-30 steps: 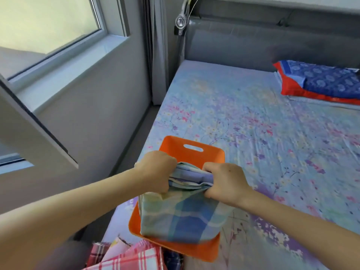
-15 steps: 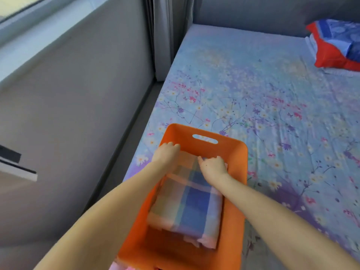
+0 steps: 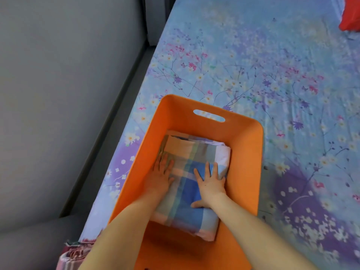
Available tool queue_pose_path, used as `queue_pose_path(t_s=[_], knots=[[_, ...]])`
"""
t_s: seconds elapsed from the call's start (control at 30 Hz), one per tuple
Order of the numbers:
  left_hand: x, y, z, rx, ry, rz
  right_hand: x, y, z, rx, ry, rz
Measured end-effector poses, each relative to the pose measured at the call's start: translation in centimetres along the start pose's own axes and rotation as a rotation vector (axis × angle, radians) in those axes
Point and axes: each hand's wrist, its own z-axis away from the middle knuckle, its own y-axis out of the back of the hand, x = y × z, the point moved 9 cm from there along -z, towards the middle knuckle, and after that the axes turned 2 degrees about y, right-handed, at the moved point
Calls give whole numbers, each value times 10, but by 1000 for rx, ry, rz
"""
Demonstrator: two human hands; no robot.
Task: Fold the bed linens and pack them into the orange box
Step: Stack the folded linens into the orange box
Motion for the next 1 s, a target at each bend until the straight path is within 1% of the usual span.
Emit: queue_pose_path(t_s=[0.13, 0.2, 0.27, 0.3, 0.37, 0.4, 0.43, 0.47, 0.5, 0.53, 0.57, 0.63, 0.7, 0.73, 0.77, 0.8, 0.83, 0.9, 0.93, 0.97, 1.0], knots=[[6, 17, 10, -72, -16, 17, 2, 4, 5, -33, -20, -23], [2, 33, 33, -93, -29, 107, -6, 19, 28, 30, -28, -55], [-8, 59, 66, -23, -43, 321, -21, 44, 62, 208, 18, -182], [-14, 75, 91, 35, -45, 443, -31, 57, 85, 328, 64, -311], [-23, 107, 135, 185, -77, 626, -43, 80, 136, 567, 142, -644], [-29, 117, 159, 238, -72, 693, -50, 88, 164, 656, 181, -795], [-36, 124, 190, 282, -49, 739, -62, 90, 195, 693, 229, -917], [-45, 131, 210, 335, -15, 772, -71, 89, 215, 683, 268, -1014], [-59, 129, 237, 382, 44, 793, -89, 83, 237, 636, 306, -1070], [-74, 124, 254, 426, 103, 816, -100, 75, 249, 597, 330, -1084], [-90, 114, 270, 446, 176, 833, -111, 65, 259, 570, 348, -1055], [-122, 90, 303, 452, 318, 837, -133, 48, 276, 574, 380, -888], [-146, 64, 329, 400, 422, 799, -148, 33, 282, 587, 399, -723], [-156, 50, 345, 368, 470, 747, -153, 25, 286, 575, 380, -679], [-164, 35, 359, 328, 530, 690, -154, 14, 287, 539, 329, -686], [-174, 19, 376, 281, 614, 655, -150, 1, 289, 487, 254, -730], [-182, 2, 396, 244, 725, 671, -144, -17, 288, 429, 167, -792], [-191, -30, 442, 241, 936, 819, -141, -59, 291, 240, 1, -902], [-189, -46, 460, 244, 997, 876, -142, -81, 292, 128, -64, -1004], [-183, -64, 474, 211, 1035, 921, -144, -104, 292, 28, -119, -1171], [-175, -83, 486, 142, 1058, 986, -150, -123, 295, -84, -173, -1360]])
